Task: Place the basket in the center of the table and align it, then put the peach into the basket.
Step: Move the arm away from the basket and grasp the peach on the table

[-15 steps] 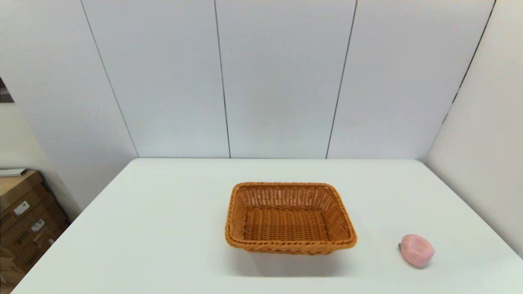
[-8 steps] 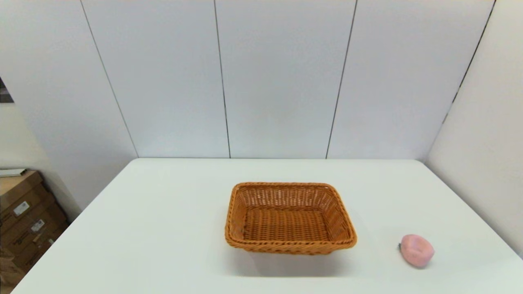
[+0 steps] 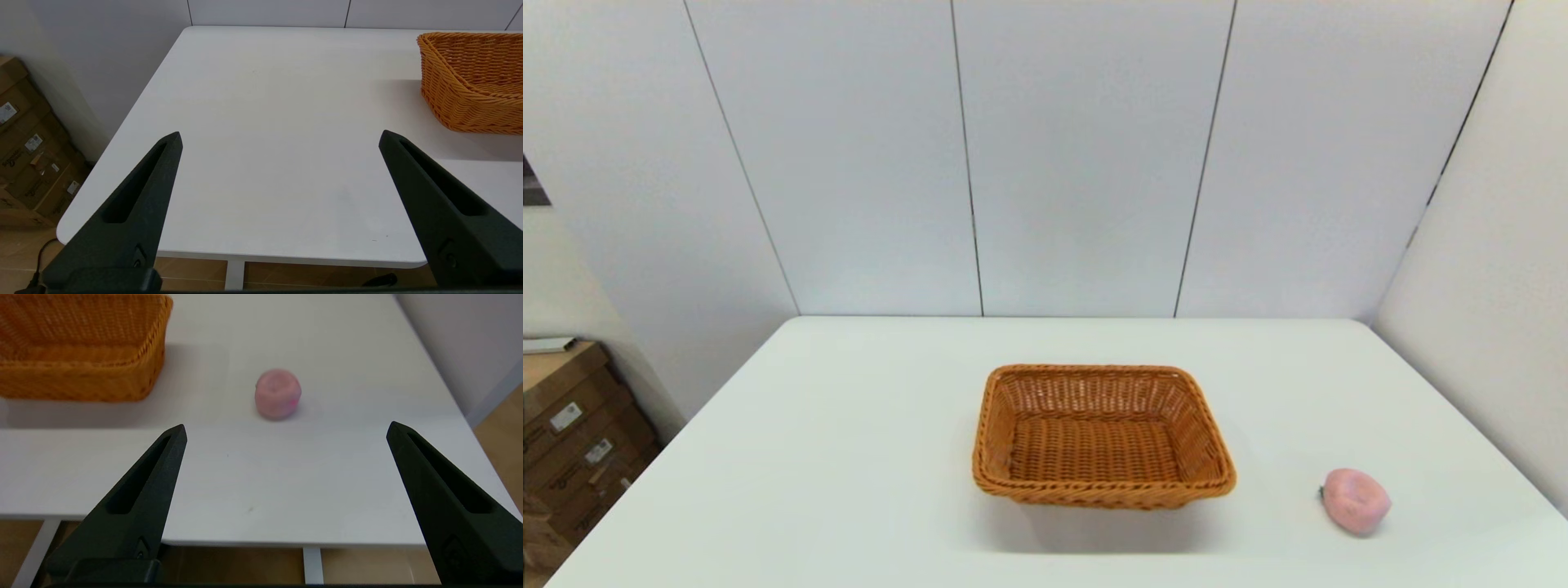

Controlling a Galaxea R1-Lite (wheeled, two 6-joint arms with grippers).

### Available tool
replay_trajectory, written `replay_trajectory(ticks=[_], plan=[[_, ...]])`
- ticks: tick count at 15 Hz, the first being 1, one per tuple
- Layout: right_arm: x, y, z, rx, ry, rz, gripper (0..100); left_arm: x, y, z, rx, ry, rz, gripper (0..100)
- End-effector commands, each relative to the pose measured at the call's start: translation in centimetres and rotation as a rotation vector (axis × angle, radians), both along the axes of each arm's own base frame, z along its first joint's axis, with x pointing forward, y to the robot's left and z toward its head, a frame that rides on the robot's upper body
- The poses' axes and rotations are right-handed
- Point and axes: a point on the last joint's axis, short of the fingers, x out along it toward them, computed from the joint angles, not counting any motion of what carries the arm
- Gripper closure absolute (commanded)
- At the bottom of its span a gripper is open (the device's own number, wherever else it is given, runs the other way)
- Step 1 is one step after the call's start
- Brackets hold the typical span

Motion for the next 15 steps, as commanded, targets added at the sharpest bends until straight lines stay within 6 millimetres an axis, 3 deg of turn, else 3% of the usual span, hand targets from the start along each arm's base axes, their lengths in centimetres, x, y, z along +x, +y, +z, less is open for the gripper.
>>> replay_trajectory(ticks=[1,4,8,12,15], plan=[[10.4,-0.1,5.3,0.019,0.475,-0.024,0,0.0,0.0,0.0,-0.002,-0.001,0.001,0],[15.9,-0.2,4.7,0.049,0.613,-0.088,0,0.0,0.0,0.0,-0.003,-0.001,0.003,0],[21.5,-0.2,0.4,0.087,0.73,-0.128,0,0.0,0.0,0.0,-0.006,-0.001,0.007,0],[25.4,-0.2,-3.7,0.101,0.734,-0.141,0,0.0,0.0,0.0,-0.007,-0.001,0.007,0],[26.9,-0.2,-5.3,0.101,0.757,-0.142,0,0.0,0.0,0.0,-0.02,-0.003,0.011,0]])
